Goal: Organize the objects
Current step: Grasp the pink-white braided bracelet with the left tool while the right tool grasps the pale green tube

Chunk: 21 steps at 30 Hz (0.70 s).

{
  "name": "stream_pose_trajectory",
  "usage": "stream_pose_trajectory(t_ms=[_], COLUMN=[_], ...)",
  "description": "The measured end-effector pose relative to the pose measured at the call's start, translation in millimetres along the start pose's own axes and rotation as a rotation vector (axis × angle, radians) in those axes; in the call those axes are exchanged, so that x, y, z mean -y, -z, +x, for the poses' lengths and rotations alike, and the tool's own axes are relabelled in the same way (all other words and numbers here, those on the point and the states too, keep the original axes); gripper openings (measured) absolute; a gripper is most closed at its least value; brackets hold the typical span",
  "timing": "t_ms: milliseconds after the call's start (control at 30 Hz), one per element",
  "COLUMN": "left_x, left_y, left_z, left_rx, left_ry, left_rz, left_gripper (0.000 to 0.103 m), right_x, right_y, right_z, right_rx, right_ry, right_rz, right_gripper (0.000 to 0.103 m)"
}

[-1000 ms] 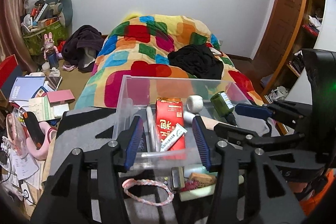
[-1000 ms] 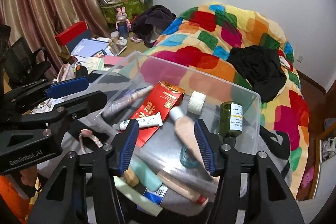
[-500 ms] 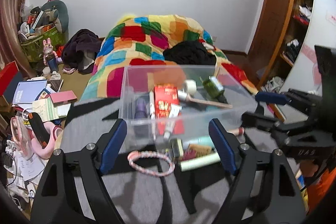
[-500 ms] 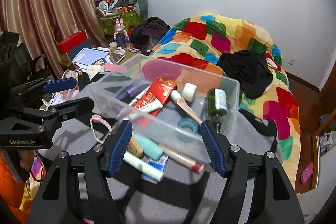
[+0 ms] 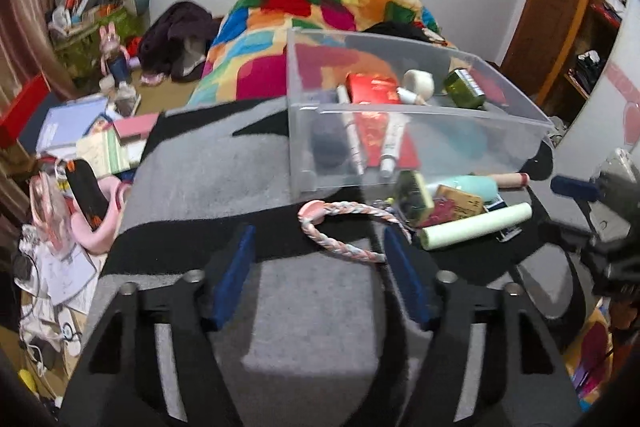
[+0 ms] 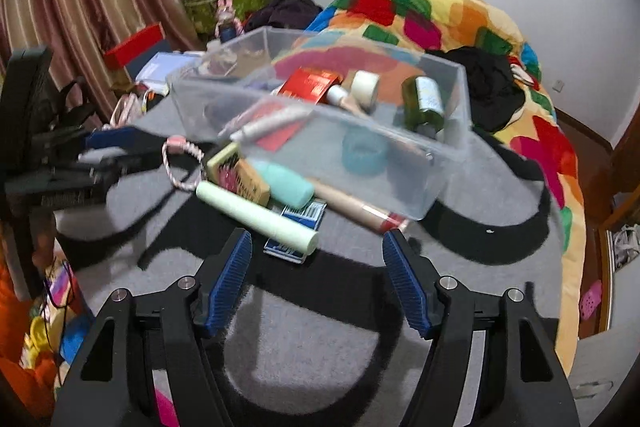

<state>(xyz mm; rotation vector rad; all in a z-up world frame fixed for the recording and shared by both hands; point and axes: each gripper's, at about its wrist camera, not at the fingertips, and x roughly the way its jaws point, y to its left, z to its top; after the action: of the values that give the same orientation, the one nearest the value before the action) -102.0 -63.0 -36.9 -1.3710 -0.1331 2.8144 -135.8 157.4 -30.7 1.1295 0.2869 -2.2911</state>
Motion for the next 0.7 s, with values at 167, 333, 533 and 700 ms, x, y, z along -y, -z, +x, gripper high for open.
stream_pose_trajectory(t_ms=[167, 333, 533, 700], left_x=[-10, -7, -13, -19], left_y=[-7, -4, 5, 17], left_z=[20, 29, 22, 6], left_rx=[-0.059, -0.079, -0.071, -0.072], left_ry=[0.003, -0.014, 0.002, 0.056], left_rz=[-0.03, -0.012, -0.031, -0.058], left_gripper=[0.055, 0.045, 0.013, 0.006], right_x=[-10, -17, -19, -20], right_y=[-4, -2, 6, 20], right_z=[18, 31, 19, 2], right_rx=[-0.021, -0.061, -0.043, -0.044], right_ry=[-0.038, -0.051, -0.07, -0.077], right_rz=[-0.044, -0.089, -0.107, -0.119], right_gripper=[0.062, 0.031, 0.022, 0.019])
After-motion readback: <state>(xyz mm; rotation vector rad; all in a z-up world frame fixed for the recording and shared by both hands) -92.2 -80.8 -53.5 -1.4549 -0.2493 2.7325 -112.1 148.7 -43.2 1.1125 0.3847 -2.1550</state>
